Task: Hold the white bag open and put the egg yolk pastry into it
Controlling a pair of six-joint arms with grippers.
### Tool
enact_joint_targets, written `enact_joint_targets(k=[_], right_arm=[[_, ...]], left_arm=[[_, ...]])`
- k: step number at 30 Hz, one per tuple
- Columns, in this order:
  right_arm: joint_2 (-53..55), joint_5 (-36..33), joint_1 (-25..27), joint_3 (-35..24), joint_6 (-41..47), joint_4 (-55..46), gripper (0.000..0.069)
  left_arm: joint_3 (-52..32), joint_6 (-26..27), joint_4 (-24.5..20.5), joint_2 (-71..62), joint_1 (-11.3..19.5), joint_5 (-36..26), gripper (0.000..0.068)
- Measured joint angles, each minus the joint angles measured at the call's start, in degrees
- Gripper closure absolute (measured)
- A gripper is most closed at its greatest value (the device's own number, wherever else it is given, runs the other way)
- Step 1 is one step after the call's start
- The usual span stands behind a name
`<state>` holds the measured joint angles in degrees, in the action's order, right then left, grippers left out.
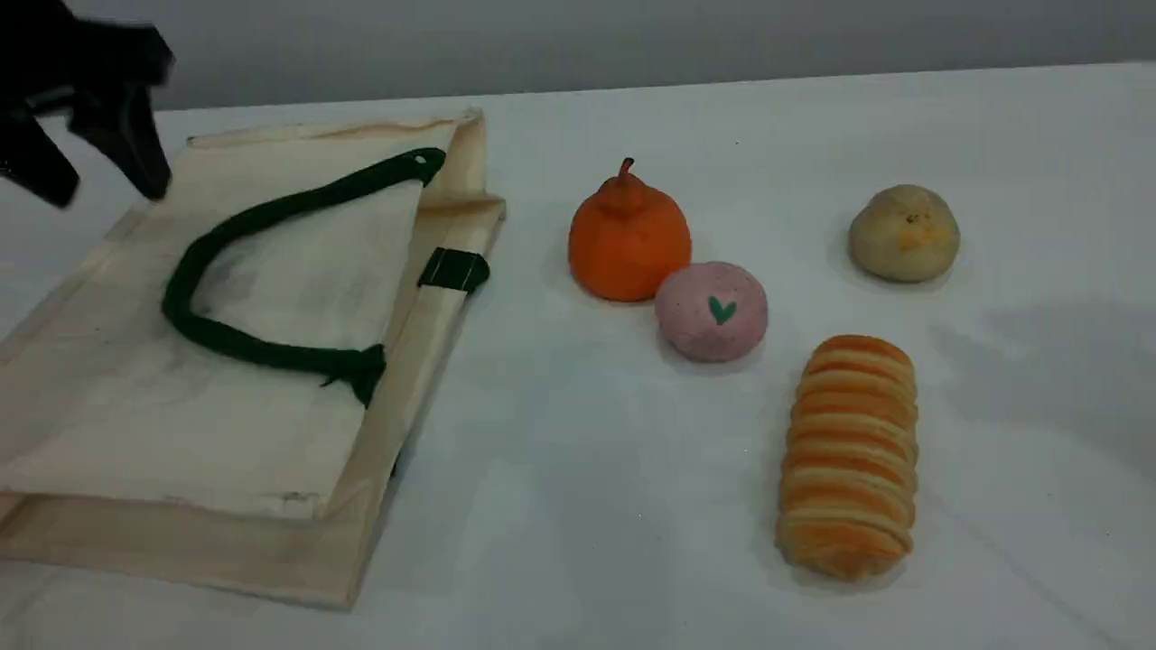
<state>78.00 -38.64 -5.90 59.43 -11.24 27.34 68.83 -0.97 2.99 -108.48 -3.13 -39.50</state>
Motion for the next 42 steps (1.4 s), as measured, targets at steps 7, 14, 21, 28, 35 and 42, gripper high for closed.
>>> enact_joint_targets(k=[7,14,21,28,35,42], right_arm=[[0.0,0.2,0.0,0.0,-0.9,1.7,0.0211],[0.0,0.2,0.0,0.0,-3.2,4.1,0.0211],[0.0,0.2,0.0,0.0,-3.9,4.1,0.0211],[0.0,0.2,0.0,0.0,-4.3,4.2,0.0211],[0.0,0.2,0.0,0.0,-4.1,4.2,0.0211],[0.0,0.1,0.0,0.0,-4.5,4.2,0.0211]], left_arm=[[0.0,0.0,0.2,-6.2,0.0,1.9,0.0198],[0.0,0.1,0.2,-9.4,0.0,5.1,0.0198],[0.0,0.1,0.2,-11.1,0.0,7.5,0.0204],[0.0,0.1,0.2,-11.4,0.0,8.1,0.0323],[0.0,3.7,0.4,-11.5,0.0,8.1,0.0563],[2.6,6.9,0.4,-11.5,0.0,3.9,0.058]])
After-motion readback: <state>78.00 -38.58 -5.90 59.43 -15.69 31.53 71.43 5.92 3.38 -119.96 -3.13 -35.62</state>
